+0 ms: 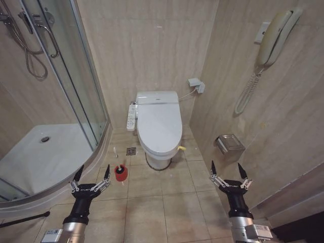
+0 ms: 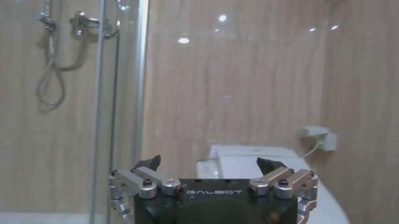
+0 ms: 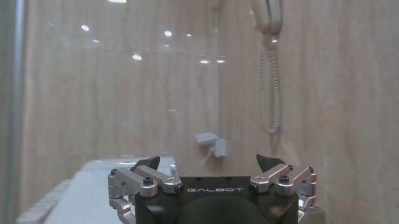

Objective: Open the toilet lid, clean the toilet bowl with a toilet brush, close the toilet lid, and flush.

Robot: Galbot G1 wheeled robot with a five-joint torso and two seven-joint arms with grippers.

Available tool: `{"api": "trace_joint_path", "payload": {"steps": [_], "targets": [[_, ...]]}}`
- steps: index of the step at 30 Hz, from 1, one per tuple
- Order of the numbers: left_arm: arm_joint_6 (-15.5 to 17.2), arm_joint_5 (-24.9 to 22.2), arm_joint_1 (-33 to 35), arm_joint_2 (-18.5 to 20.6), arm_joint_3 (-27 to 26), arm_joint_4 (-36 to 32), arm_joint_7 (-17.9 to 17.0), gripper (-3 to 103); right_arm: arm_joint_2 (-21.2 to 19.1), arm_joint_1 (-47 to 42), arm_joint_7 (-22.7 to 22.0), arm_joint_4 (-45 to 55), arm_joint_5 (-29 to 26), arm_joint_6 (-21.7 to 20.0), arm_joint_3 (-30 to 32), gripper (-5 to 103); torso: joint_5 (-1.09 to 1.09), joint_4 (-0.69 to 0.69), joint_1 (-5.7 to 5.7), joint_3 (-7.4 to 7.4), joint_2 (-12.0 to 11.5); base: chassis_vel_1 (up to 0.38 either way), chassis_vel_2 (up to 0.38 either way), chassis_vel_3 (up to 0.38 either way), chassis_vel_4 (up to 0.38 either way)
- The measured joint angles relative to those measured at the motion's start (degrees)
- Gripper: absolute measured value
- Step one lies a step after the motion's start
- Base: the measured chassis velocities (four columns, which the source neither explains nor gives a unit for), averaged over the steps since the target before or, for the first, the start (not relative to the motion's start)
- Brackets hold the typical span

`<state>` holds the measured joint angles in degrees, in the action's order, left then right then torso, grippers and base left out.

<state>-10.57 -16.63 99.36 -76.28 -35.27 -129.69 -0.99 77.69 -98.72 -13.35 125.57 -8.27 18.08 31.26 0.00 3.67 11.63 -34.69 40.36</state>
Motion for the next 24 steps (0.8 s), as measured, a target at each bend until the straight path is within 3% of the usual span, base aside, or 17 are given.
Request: {"api": "trace_joint_path", "payload": {"steps": [3, 5, 10, 24], "targets": [[-5.26, -2.48, -0.88, 0.44, -1.05, 2.02, 5.88, 100, -0.02, 0.56, 4.16, -1.25, -0.95, 3.10, 0.01, 100, 0.00, 0.01, 0.00, 0.00, 0.00, 0.000, 0.000, 0.000, 0.000], [-6.04, -2.65, -1.07, 0.46, -1.12, 2.59, 6.06, 100, 0.17, 0.86, 4.32, -1.69, -0.93, 3.45, -0.06, 100, 0.00, 0.01, 0.00, 0.00, 0.00, 0.000, 0.000, 0.000, 0.000], [-1.60, -3.13, -1.00, -0.08, 0.48, 2.03, -0.68, 100, 0.89, 1.42, 2.47, -2.65, -0.79, 2.51, -0.89, 100, 0.00, 0.00, 0.00, 0.00, 0.00, 0.000, 0.000, 0.000, 0.000], [1.65, -0.81, -0.96, -0.41, 1.24, 0.96, -2.78, 100, 0.40, 2.08, 4.16, -2.75, -1.53, 3.63, -0.81, 100, 0.00, 0.00, 0.00, 0.00, 0.00, 0.000, 0.000, 0.000, 0.000]]}}
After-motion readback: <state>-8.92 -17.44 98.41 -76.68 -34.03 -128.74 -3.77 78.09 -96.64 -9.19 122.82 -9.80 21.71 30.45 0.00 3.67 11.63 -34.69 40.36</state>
